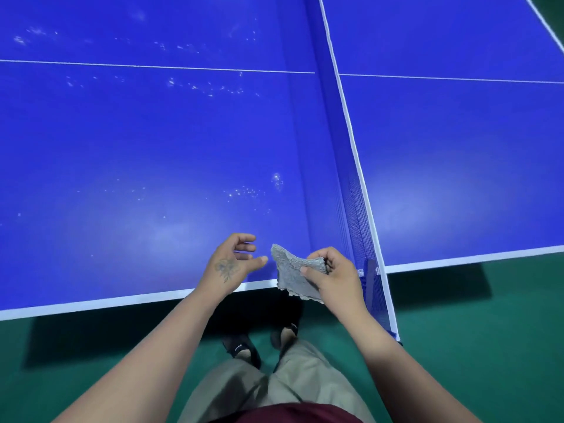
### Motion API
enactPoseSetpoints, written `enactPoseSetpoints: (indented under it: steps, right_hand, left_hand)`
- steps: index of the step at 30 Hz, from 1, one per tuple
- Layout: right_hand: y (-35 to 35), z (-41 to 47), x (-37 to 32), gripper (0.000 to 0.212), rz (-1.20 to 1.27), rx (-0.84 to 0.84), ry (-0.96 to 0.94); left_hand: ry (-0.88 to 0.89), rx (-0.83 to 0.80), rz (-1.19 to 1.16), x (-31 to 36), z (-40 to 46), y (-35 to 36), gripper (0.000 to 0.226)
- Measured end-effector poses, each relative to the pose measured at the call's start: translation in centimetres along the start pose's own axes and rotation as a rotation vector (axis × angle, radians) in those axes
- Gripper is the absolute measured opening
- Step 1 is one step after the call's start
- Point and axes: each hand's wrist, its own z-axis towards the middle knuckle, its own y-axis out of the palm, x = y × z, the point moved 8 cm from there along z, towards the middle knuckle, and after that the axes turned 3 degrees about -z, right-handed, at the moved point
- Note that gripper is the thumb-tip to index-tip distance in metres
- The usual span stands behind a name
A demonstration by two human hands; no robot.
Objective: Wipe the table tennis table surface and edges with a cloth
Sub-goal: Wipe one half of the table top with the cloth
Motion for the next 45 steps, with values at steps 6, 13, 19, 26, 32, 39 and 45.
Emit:
enactPoseSetpoints:
  steps: [6,13,19,26,32,39,45]
  right_hand:
    - [-0.2,3.3,3.2,0.024,-0.014,-0.070,0.082]
    - [-0.4,7.6,6.2,0.020,-0.052,-0.051,0.125]
    - [-1.0,10.3,7.7,0.045,-0.326,0.175,-0.027]
    - [3.7,11.0,10.8,0.065,-0.767,0.190,-0.191]
    - [6.2,11.1,13.7,0.074,-0.995,0.182,-0.144]
    - [4.4,16.2,12.1,0.071,-1.048,0.260,-0.131]
    - [5.7,25.3,5.8,0.075,-1.088,0.310,-0.141]
  left_hand:
    - [-0.040,0.097,0.052,-1.4,1.5,1.8,0.040]
    - [0.041,0.344,0.269,-3.9,3.0,2.7,0.030]
    - [0.211,0.470,0.564,-4.1,5.3,3.8,0.034]
    - [0.285,0.552,0.797,-5.5,9.0,3.8,0.055]
    - [0.225,0.596,0.978,-6.5,13.3,3.1,0.074]
    - [0.147,0.578,1.081,-7.7,14.5,3.2,0.079]
    - [0.143,0.576,1.107,-7.5,14.6,3.2,0.079]
